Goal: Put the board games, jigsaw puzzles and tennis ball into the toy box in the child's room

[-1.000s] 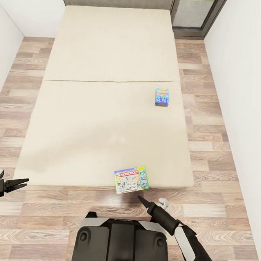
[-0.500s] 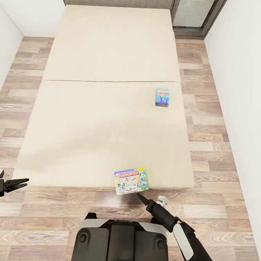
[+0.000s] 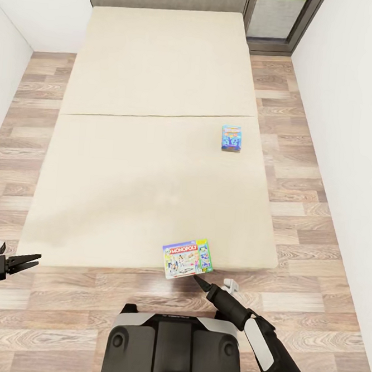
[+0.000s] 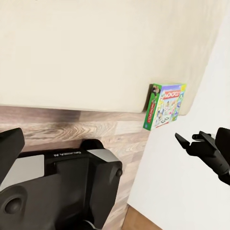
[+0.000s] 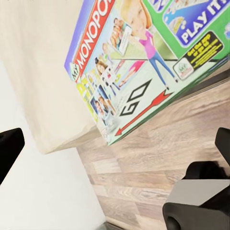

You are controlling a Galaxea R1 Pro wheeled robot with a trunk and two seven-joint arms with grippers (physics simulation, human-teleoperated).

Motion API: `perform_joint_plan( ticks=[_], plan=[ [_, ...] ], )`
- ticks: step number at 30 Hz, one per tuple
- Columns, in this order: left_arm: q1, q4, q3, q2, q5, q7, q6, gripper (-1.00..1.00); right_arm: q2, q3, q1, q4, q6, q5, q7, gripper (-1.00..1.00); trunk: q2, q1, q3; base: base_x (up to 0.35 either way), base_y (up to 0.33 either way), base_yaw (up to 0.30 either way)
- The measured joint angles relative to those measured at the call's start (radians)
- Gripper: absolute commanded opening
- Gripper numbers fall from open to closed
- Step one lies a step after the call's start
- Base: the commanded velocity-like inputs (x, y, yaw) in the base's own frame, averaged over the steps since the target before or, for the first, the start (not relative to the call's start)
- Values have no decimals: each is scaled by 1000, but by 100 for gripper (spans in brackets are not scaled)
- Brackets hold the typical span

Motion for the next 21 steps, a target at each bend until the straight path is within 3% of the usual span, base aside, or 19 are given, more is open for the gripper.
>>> perform_joint_plan(
  ticks=[4, 6, 12, 21],
  plan=[
    [0, 0, 0, 0, 0, 0, 0, 100, 0, 0, 0, 0, 1, -2, -4, 100, -28, 15, -13, 0, 0, 0],
    [0, 0, 0, 0, 0, 0, 0, 100, 1, 0, 0, 0, 2, -3, -4, 100, -28, 15, -13, 0, 2, 0],
    [-1, -5, -4, -34, 2, -18, 13, 100, 19, -12, 2, 7, -13, -8, -2, 100, -28, 15, -13, 0, 26, 0],
    [-2, -6, -3, -37, 1, -23, 12, 100, 21, -12, 5, 6, -13, -9, -6, 100, -28, 15, -13, 0, 130, 0]
  ],
)
